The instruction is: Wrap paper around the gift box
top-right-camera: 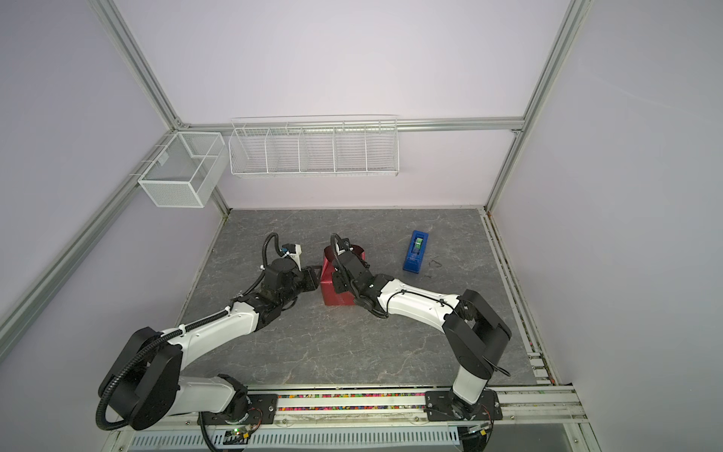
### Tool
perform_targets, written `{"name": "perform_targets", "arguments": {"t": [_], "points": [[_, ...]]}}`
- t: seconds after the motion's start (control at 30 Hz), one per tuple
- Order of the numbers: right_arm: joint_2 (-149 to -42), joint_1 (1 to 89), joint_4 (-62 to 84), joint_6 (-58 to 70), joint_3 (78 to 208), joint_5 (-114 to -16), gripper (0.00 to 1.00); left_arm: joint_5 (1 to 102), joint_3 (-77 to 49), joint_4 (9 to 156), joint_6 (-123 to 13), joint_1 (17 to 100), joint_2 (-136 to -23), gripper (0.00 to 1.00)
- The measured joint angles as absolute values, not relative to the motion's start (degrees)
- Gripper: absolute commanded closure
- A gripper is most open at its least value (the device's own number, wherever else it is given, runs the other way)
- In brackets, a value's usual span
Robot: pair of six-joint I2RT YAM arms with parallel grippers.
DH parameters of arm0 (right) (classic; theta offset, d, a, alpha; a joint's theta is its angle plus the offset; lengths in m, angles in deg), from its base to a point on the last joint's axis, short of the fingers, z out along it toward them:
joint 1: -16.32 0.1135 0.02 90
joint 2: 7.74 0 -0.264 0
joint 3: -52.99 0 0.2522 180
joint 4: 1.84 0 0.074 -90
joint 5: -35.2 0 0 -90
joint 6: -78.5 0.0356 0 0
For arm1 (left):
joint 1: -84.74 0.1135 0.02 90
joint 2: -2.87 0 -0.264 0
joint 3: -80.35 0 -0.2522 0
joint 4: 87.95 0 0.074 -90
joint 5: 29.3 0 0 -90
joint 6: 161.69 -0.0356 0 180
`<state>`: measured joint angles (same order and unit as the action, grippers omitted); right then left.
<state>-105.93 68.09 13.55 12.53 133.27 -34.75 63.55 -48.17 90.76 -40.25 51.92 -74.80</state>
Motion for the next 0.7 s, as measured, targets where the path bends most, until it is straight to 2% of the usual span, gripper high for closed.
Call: {"name": "perform_targets", "arguments": {"t": [0.37, 0.7], "points": [[-106.0, 68.1, 13.4, 12.6, 133.3, -34.7, 0.74, 62.5, -47.8, 92.9, -39.9, 51.8, -76.9, 0.57], [-106.0, 68.1, 13.4, 12.9, 133.3, -34.7, 0.74, 59.7, -45.3, 89.1, -41.0, 51.8, -78.3, 0.43]]}}
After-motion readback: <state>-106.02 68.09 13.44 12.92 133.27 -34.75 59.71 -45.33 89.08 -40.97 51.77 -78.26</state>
